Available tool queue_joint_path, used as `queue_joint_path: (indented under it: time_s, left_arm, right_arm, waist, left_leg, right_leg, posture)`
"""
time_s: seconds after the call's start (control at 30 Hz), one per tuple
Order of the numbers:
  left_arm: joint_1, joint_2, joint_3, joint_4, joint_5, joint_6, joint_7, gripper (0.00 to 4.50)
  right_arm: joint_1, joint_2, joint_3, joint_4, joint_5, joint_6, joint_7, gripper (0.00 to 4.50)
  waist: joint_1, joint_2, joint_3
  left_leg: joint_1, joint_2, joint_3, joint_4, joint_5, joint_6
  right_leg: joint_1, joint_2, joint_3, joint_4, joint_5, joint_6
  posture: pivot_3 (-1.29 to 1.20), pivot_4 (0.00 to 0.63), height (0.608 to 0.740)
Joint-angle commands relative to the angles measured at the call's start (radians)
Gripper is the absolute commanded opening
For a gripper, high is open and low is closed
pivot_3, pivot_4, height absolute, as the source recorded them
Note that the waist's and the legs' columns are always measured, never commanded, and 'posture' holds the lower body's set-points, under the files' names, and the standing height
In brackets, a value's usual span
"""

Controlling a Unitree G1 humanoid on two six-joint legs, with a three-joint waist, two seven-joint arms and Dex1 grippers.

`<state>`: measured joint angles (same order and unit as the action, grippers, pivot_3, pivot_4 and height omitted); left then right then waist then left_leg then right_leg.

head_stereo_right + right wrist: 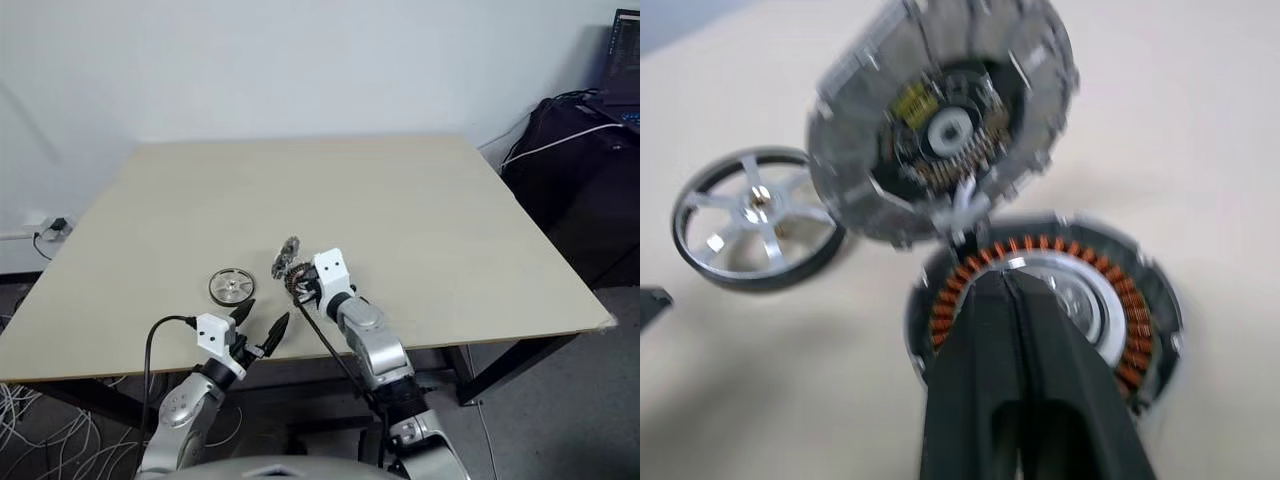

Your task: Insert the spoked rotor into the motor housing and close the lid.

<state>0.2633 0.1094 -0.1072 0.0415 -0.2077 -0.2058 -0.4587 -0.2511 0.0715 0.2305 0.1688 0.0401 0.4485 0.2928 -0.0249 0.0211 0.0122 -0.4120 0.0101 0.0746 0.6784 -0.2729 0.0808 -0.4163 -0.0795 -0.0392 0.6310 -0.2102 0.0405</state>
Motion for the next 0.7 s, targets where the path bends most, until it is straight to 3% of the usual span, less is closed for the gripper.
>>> queue_joint_path:
  time_s: [0.03, 0.7]
  left_arm:
    - [-0.014, -0.004, -0.002, -0.017, -0.007, -0.006, -0.006, 4.50]
    - [-0.009, -0.011, 0.004, -0.010, -0.002, -0.019, 0.002, 4.50]
  right_arm:
    - [-0.037, 0.007, 0.000, -0.011, -0.018, 0.004, -0.037, 0.05]
    - [-0.193, 0.024, -0.015, 0.262, -0.061, -0.067, -0.093, 0.05]
  waist:
    - [0.001, 0.000, 0.000]
    - [-0.002, 0.000, 0.000]
  left_leg:
    - [0.000, 0.000, 0.000, 0.000, 0.000, 0.000]
    - [-0.001, 0.000, 0.000, -0.001, 0.000, 0.000]
  right_leg:
    - [0.000, 0.000, 0.000, 0.000, 0.000, 0.000]
    - [-0.001, 0.001, 0.000, -0.001, 0.000, 0.000]
  posture:
    - [0.00, 0.000, 0.740]
    - [0.00, 0.000, 0.740]
